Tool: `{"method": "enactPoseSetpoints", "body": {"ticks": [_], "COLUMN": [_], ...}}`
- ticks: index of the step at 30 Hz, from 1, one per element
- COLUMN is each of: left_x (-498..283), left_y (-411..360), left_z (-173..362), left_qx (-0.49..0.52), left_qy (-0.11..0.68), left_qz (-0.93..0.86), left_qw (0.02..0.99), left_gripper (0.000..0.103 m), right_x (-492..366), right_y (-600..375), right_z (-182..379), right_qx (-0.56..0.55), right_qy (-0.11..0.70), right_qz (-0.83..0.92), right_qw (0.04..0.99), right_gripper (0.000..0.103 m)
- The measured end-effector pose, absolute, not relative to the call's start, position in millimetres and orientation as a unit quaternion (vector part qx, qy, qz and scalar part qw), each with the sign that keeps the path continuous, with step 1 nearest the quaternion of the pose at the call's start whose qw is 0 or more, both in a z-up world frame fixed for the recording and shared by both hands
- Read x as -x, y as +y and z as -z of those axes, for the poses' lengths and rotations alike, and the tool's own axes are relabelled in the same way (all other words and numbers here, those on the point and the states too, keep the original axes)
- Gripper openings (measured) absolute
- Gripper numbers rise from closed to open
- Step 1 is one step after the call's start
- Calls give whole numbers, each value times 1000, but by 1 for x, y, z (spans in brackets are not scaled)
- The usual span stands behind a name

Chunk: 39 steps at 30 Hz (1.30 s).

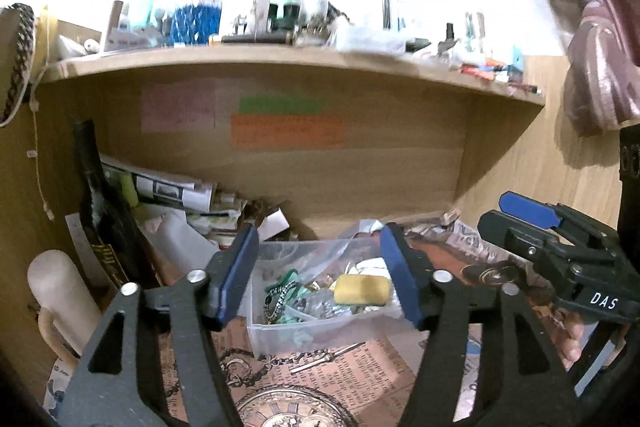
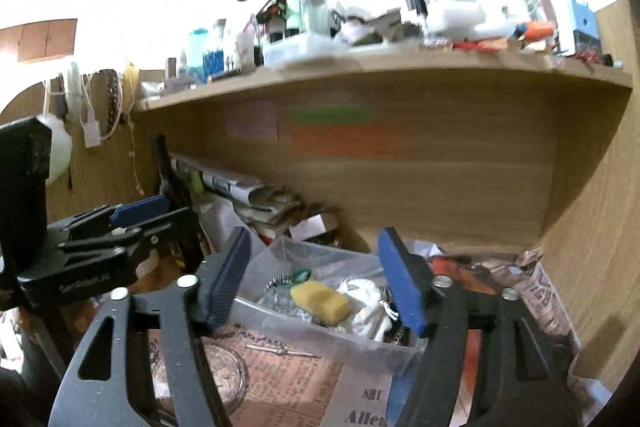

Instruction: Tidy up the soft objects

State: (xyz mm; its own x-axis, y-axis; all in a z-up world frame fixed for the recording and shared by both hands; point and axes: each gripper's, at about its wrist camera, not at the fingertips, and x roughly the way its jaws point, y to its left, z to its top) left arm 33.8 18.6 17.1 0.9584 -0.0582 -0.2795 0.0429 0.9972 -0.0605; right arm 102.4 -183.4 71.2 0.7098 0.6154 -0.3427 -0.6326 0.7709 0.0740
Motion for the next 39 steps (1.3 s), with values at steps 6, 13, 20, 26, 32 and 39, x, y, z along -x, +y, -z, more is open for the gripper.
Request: {"method": "enactPoseSetpoints", "body": {"ticks": [6, 13, 20, 26, 32, 39], "left_x": [-20, -10, -9, -8, -8, -8], "left_y": [13, 12, 10, 8, 6, 7], "left_z": [-23, -23, -21, -20, -20, -19], "left_qx": [24, 30, 29, 28, 27, 27], "left_qy": [124, 117, 118, 120, 120, 121], "left_qz": [23, 15, 10, 7, 5, 6], "left_qw": [992, 993, 992, 992, 992, 992], "left_gripper": [83, 100, 102, 103, 103, 103], "right_x": [-97, -93, -91, -90, -90, -89], "right_y": [-187, -190, -194, -195, -196, -196], "right_z": [-75, -76, -75, -73, -74, -73], "right_qx": [19, 15, 8, 2, 1, 2], "right_qy": [167, 165, 165, 169, 169, 169], "right_qz": [-331, -330, -325, -323, -323, -322], "right_qw": [929, 929, 931, 931, 931, 931], "right_gripper": [84, 96, 103, 103, 103, 103]}}
